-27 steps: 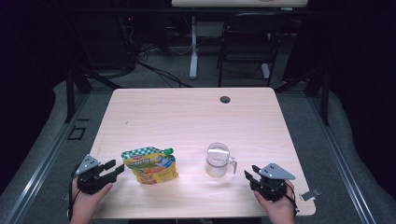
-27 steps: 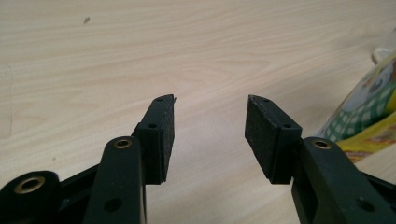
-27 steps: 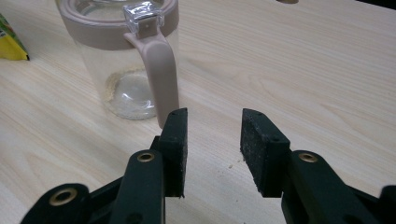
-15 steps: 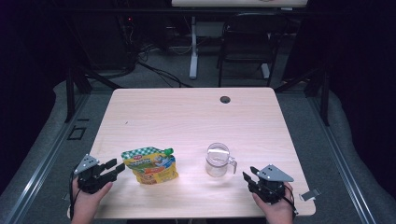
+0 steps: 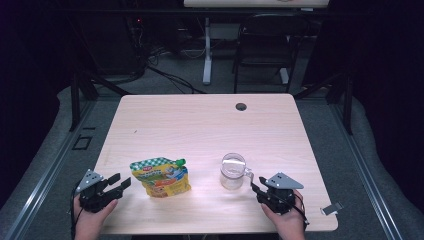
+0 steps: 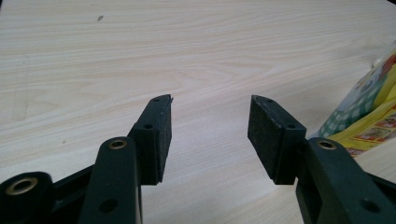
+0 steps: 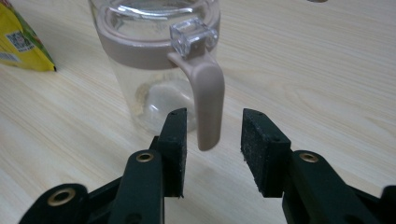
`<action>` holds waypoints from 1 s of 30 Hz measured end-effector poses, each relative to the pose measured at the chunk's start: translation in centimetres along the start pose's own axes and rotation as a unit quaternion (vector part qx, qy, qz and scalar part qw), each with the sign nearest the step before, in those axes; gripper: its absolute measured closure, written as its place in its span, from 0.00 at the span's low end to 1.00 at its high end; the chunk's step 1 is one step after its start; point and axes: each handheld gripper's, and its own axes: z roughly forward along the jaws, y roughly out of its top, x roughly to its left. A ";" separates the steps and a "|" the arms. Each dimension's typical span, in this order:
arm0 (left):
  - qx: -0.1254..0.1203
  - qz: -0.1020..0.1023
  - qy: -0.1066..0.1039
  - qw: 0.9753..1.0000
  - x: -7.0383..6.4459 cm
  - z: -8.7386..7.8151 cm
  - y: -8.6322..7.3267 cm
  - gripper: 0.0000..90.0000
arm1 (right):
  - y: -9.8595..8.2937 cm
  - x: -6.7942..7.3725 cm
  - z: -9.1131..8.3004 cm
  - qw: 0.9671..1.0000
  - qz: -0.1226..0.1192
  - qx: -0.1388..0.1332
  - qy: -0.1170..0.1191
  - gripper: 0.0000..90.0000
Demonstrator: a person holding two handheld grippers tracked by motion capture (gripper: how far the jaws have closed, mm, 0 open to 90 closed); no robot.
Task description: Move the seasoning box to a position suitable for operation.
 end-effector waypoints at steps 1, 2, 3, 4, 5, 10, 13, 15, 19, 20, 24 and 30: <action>0.000 -0.004 0.002 1.000 0.0 -0.2 -0.2 0.55 | 0.3 0.1 0.4 1.000 -0.001 -0.002 0.001 0.66; 0.001 -0.007 0.000 1.000 -0.1 -0.3 -0.3 0.55 | 0.3 0.2 0.7 1.000 -0.002 -0.002 0.000 0.66; 0.000 -0.007 -0.002 1.000 -0.1 -0.4 -0.4 0.55 | 0.4 0.3 1.0 1.000 -0.003 0.002 -0.002 0.65; 0.002 -0.005 -0.001 1.000 -0.2 -0.6 -0.5 0.56 | 0.5 0.3 1.3 1.000 -0.004 0.002 -0.003 0.65; 0.004 -0.003 -0.001 1.000 -0.2 -0.7 -0.5 0.56 | 0.6 0.3 1.6 1.000 -0.003 0.007 -0.007 0.65; 0.006 0.000 0.003 1.000 -0.3 -1.1 -0.9 0.57 | 0.9 0.4 2.3 1.000 -0.009 0.011 -0.008 0.73; 0.009 -0.003 0.002 1.000 -0.1 -1.3 -1.2 0.59 | 1.1 0.6 2.6 1.000 -0.020 0.009 -0.015 0.82; 0.008 -0.005 0.002 1.000 -0.1 -1.4 -1.3 0.60 | 1.1 0.5 2.6 1.000 -0.020 0.012 -0.014 0.82; 0.009 -0.004 0.001 1.000 -0.2 -1.5 -1.3 0.60 | 1.1 0.5 2.5 1.000 -0.024 0.010 -0.011 0.82; 0.008 -0.002 0.000 1.000 -0.2 -1.4 -1.3 0.60 | 1.1 0.6 2.3 1.000 -0.025 0.012 -0.008 0.82; 0.012 0.003 -0.005 1.000 -0.3 -1.2 -1.2 0.61 | 1.0 0.7 1.9 0.999 -0.032 0.014 0.000 0.82; 0.010 0.003 -0.010 1.000 -0.2 -0.8 -0.9 0.61 | 0.7 0.9 1.2 0.998 -0.051 0.017 0.030 0.82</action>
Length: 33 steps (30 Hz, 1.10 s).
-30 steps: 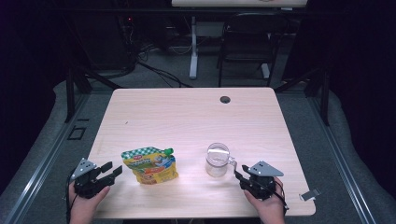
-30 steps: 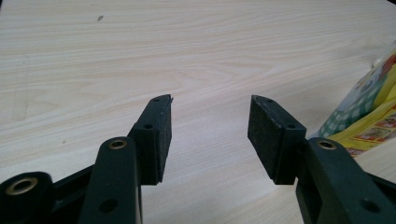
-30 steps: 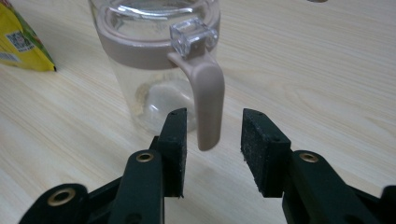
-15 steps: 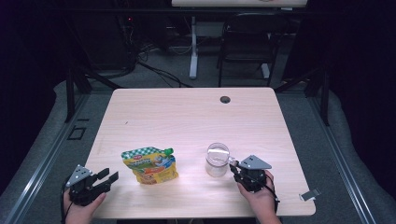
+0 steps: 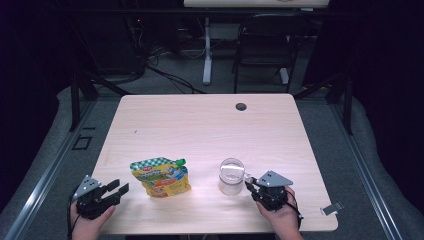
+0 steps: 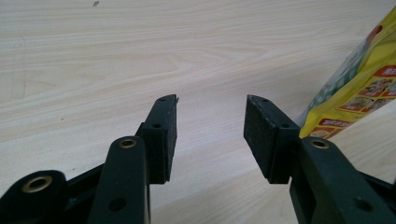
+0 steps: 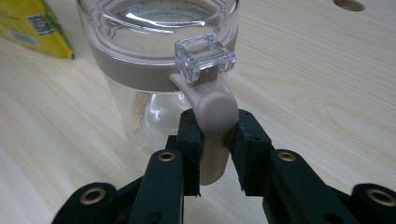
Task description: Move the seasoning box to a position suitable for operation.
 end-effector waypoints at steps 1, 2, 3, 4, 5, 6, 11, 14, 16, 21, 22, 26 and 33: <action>-0.002 -0.001 -0.001 1.000 0.0 0.0 0.0 0.60 | 0.0 0.1 0.0 1.000 -0.003 0.000 0.006 0.82; -0.001 0.000 0.000 1.000 0.0 0.0 0.1 0.60 | -0.1 0.2 -0.1 1.000 -0.006 0.001 0.012 0.82; 0.000 0.001 -0.001 1.000 0.0 0.0 0.2 0.60 | -0.1 0.3 -0.2 1.000 -0.009 0.001 0.017 0.82; 0.000 0.001 -0.001 1.000 0.0 0.0 0.2 0.60 | -0.1 0.3 -0.2 1.000 -0.009 0.001 0.017 0.82; -0.003 0.002 -0.003 1.000 -0.1 0.1 0.3 0.60 | -0.2 0.5 -0.3 0.999 -0.017 0.001 0.029 0.82; -0.003 0.001 -0.004 1.000 -0.1 0.2 0.3 0.60 | -0.2 0.6 -0.3 0.999 -0.020 -0.001 0.037 0.82; -0.006 0.003 -0.006 1.000 -0.1 0.1 0.6 0.62 | -0.3 0.6 -0.3 0.998 -0.033 -0.003 0.055 0.82; -0.009 0.003 -0.008 1.000 -0.1 0.0 0.7 0.62 | -0.3 0.3 -0.2 0.998 -0.032 -0.004 0.060 0.82; -0.009 0.004 -0.010 1.000 -0.2 -0.1 0.7 0.63 | -0.3 0.2 -0.1 0.998 -0.025 -0.006 0.058 0.82; -0.004 0.003 -0.005 1.000 -0.2 0.0 0.5 0.62 | -0.6 -0.2 0.1 0.999 0.008 -0.010 0.039 0.78; -0.006 0.002 -0.005 1.000 -0.2 0.0 0.5 0.62 | -0.7 -0.3 0.1 0.999 0.013 -0.013 0.037 0.77; -0.009 0.000 -0.001 1.000 0.0 -0.2 0.6 0.62 | -0.7 -0.5 -0.1 0.999 0.028 -0.010 0.032 0.69; -0.005 -0.007 -0.001 1.000 0.4 -0.5 0.6 0.63 | -0.2 0.0 -2.0 0.999 0.044 -0.003 0.013 0.67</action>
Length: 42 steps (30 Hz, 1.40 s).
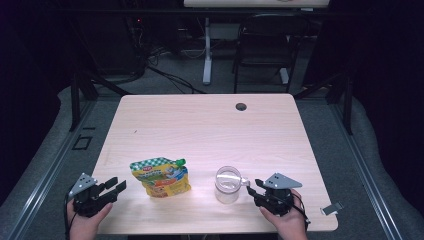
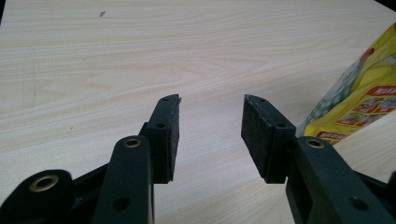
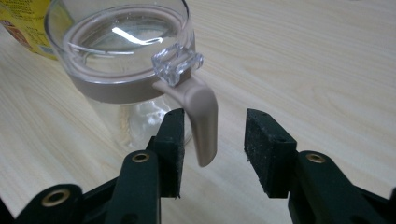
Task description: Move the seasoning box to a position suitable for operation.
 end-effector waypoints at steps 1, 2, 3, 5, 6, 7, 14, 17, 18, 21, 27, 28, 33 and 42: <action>0.000 0.000 0.000 1.000 0.0 0.0 0.0 0.63 | 0.0 0.0 0.0 1.000 0.000 0.000 0.000 0.67; 0.000 0.001 0.001 1.000 0.0 0.0 0.0 0.63 | -0.1 0.1 -0.1 1.000 0.007 0.008 0.000 0.70; 0.001 0.001 0.001 1.000 0.0 0.0 0.0 0.63 | -0.2 0.3 0.0 1.000 0.014 0.011 -0.003 0.74; -0.004 0.002 0.000 1.000 -0.1 -0.1 0.0 0.63 | 0.0 0.3 0.2 1.000 0.022 0.015 0.005 0.84; -0.004 0.003 0.000 1.000 -0.1 -0.1 0.0 0.63 | 0.2 0.3 0.2 1.000 0.019 0.019 0.008 0.86; -0.004 0.003 0.000 1.000 -0.1 -0.1 0.0 0.63 | 0.2 0.3 0.2 1.000 0.019 0.019 0.008 0.86; 0.002 0.004 -0.005 1.000 -0.1 0.0 0.0 0.63 | 1.3 0.1 0.8 1.000 0.018 0.021 -0.006 0.91; -0.004 0.005 -0.012 1.000 -0.3 0.1 0.0 0.64 | 1.5 -0.2 0.8 0.999 0.034 0.031 0.002 0.90; -0.004 0.005 -0.012 1.000 -0.4 0.0 0.1 0.64 | 1.6 -0.2 0.5 0.999 0.036 0.029 0.003 0.89; -0.004 0.008 -0.014 1.000 -0.4 0.1 0.1 0.64 | 1.8 0.0 0.1 0.998 0.055 0.026 0.002 0.88; -0.002 -0.004 -0.015 1.000 -0.2 0.0 0.1 0.60 | 3.1 -0.1 -1.4 0.994 0.106 0.000 -0.005 0.87; -0.001 -0.006 -0.011 1.000 -0.2 0.1 0.1 0.59 | 3.3 -0.1 -1.4 0.994 0.112 -0.002 -0.005 0.87; -0.002 -0.006 -0.014 1.000 -0.2 0.1 0.1 0.57 | 3.9 -0.3 -1.2 0.992 0.127 -0.004 -0.011 0.88; 0.008 0.013 -0.007 1.000 -0.5 0.4 0.0 0.60 | 5.2 0.4 -0.2 0.992 0.126 0.003 -0.016 0.90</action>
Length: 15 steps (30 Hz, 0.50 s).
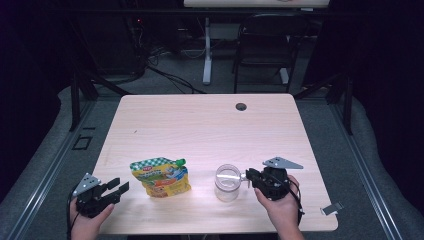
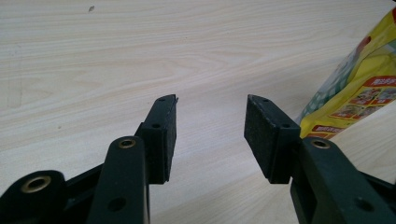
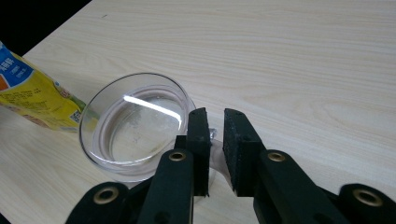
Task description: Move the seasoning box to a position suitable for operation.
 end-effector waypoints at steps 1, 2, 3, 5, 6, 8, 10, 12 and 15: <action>0.001 0.001 0.000 1.000 0.0 0.0 0.0 0.61 | 0.0 0.0 0.1 1.000 -0.004 0.003 -0.001 0.90; 0.001 0.001 0.000 1.000 -0.1 0.0 0.0 0.61 | 0.0 0.1 0.2 1.000 -0.002 0.003 -0.001 0.91; -0.001 0.001 0.000 1.000 -0.1 0.0 0.0 0.61 | 0.0 0.2 0.2 1.000 -0.002 0.003 -0.001 0.91; 0.001 0.002 0.001 1.000 -0.1 0.0 0.0 0.61 | 0.0 0.2 0.3 1.000 0.002 0.002 0.002 0.91; 0.001 0.002 0.001 1.000 -0.1 0.0 0.0 0.61 | 0.0 0.2 0.4 1.000 0.004 0.002 0.002 0.92; 0.000 0.001 0.000 1.000 -0.1 0.1 0.0 0.61 | 0.0 0.3 0.4 1.000 0.006 0.002 0.003 0.92; 0.000 0.003 0.001 1.000 -0.1 0.1 0.0 0.61 | 0.0 0.2 0.4 1.000 0.005 0.002 0.005 0.93; 0.001 0.003 0.001 1.000 -0.1 0.1 0.0 0.62 | 0.0 0.2 0.4 1.000 0.005 0.003 0.005 0.93; 0.001 0.003 0.000 1.000 -0.1 0.1 0.0 0.62 | -0.1 0.1 0.4 1.000 0.009 0.002 0.008 0.93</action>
